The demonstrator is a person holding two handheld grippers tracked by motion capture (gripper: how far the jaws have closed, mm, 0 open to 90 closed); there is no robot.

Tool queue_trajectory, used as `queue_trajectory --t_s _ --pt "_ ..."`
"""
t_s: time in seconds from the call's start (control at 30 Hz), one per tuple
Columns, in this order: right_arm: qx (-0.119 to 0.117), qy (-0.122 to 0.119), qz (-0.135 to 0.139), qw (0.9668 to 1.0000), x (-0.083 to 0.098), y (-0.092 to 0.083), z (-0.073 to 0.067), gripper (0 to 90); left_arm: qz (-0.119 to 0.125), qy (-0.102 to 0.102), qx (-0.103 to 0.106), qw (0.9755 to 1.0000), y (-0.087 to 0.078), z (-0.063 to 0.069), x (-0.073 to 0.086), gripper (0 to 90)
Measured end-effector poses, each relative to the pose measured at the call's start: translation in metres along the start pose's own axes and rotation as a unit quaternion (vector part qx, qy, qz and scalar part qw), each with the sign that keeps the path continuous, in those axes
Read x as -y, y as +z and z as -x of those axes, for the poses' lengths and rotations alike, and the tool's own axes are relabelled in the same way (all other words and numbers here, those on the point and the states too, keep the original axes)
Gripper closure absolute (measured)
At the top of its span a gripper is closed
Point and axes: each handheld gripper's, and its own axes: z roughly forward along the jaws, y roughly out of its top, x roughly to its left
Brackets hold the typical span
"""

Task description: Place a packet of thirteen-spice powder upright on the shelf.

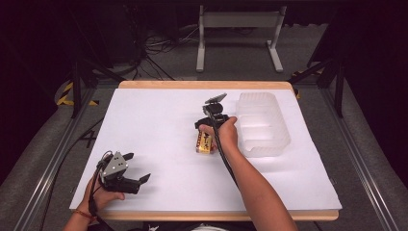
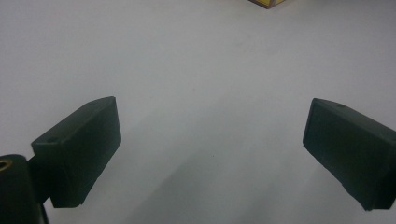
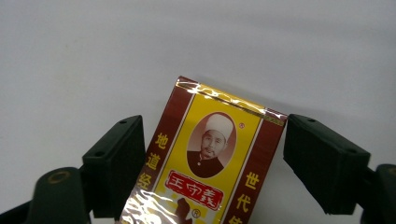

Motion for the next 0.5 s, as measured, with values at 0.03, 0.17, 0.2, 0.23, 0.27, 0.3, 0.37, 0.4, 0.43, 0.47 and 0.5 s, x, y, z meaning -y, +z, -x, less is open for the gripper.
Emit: queue_trajectory --t_s 0.03,0.17,0.2,0.23,0.27,0.3,0.37,0.4,0.43,0.47,0.5 --pt "-0.002 0.003 -0.002 1.0000 -0.001 0.001 -0.001 22.3 0.000 -0.001 0.001 1.0000 0.000 0.000 0.000 4.9" --pt "0.010 -0.003 -0.009 0.9999 -0.002 0.007 -0.010 22.7 -0.001 0.002 0.001 1.0000 0.000 0.000 0.000 4.9" --pt "0.015 -0.005 -0.008 0.9998 -0.002 0.009 -0.012 22.9 -0.001 0.004 0.002 1.0000 0.000 0.000 0.000 4.9" --pt "0.015 -0.005 -0.008 0.9998 -0.002 0.009 -0.012 22.9 -0.001 0.004 0.002 1.0000 0.000 0.000 0.000 4.9" --pt "0.016 -0.009 -0.011 0.9998 -0.002 0.012 -0.016 22.8 -0.002 0.004 0.002 1.0000 0.000 0.000 0.000 4.9" --pt "0.019 -0.011 -0.011 0.9997 -0.001 0.013 -0.018 22.9 -0.003 0.003 0.004 1.0000 0.000 0.000 0.000 4.9" --pt "0.029 -0.010 -0.010 0.9995 -0.002 0.016 -0.021 24.3 -0.005 0.002 0.005 1.0000 0.001 0.000 0.001 4.9" --pt "0.033 -0.010 -0.011 0.9994 -0.003 0.018 -0.021 25.4 -0.004 0.003 0.005 1.0000 0.001 0.000 0.001 4.9" --pt "0.033 -0.001 -0.007 0.9994 -0.003 0.018 -0.020 25.9 -0.005 0.003 0.006 1.0000 0.001 0.000 0.001 4.9" --pt "0.034 0.000 -0.007 0.9994 -0.003 0.020 -0.020 26.0 -0.006 0.002 0.007 1.0000 0.001 0.000 0.001 4.9" --pt "0.036 -0.001 -0.007 0.9993 -0.004 0.020 -0.020 26.4 -0.007 0.001 0.008 0.9999 0.002 0.000 0.001 4.9"
